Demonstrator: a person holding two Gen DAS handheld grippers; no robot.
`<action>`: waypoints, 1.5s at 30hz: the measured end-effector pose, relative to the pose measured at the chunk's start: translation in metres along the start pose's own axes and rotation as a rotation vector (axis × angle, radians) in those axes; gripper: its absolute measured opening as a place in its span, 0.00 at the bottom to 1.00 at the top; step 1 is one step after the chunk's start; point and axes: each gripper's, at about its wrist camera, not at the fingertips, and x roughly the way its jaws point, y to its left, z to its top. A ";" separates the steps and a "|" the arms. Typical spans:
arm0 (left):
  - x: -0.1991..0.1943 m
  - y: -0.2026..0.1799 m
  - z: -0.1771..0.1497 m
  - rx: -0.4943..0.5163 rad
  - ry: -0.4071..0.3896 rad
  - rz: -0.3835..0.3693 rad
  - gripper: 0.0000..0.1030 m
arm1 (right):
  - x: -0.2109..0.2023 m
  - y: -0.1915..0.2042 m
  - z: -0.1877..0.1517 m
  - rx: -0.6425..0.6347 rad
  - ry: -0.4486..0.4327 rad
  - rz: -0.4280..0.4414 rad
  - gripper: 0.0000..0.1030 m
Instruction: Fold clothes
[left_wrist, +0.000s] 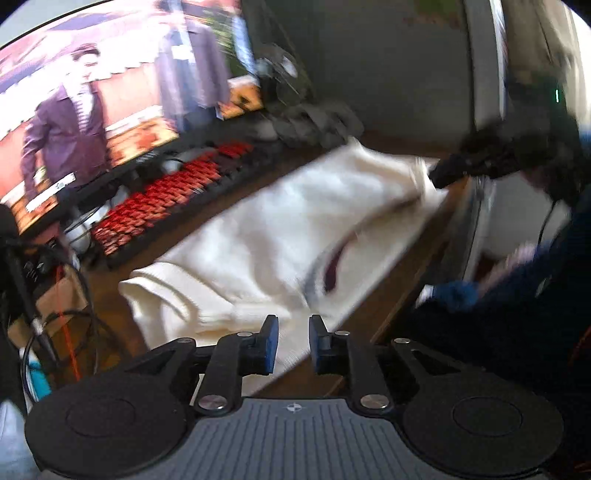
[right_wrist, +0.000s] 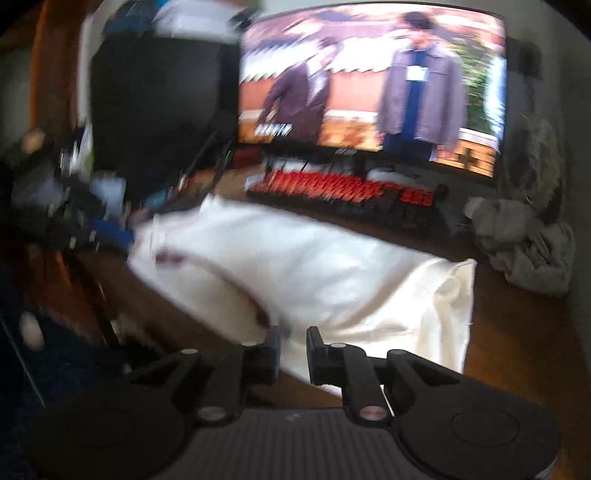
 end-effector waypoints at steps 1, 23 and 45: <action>-0.007 0.010 0.003 -0.053 -0.033 0.000 0.21 | -0.004 -0.008 0.006 0.036 -0.027 -0.014 0.17; 0.042 0.168 0.029 -0.910 -0.030 0.037 0.30 | 0.118 -0.177 0.028 0.848 -0.005 -0.072 0.04; 0.124 0.207 0.032 -1.194 0.231 0.024 0.48 | 0.106 -0.183 0.030 0.768 -0.035 -0.077 0.03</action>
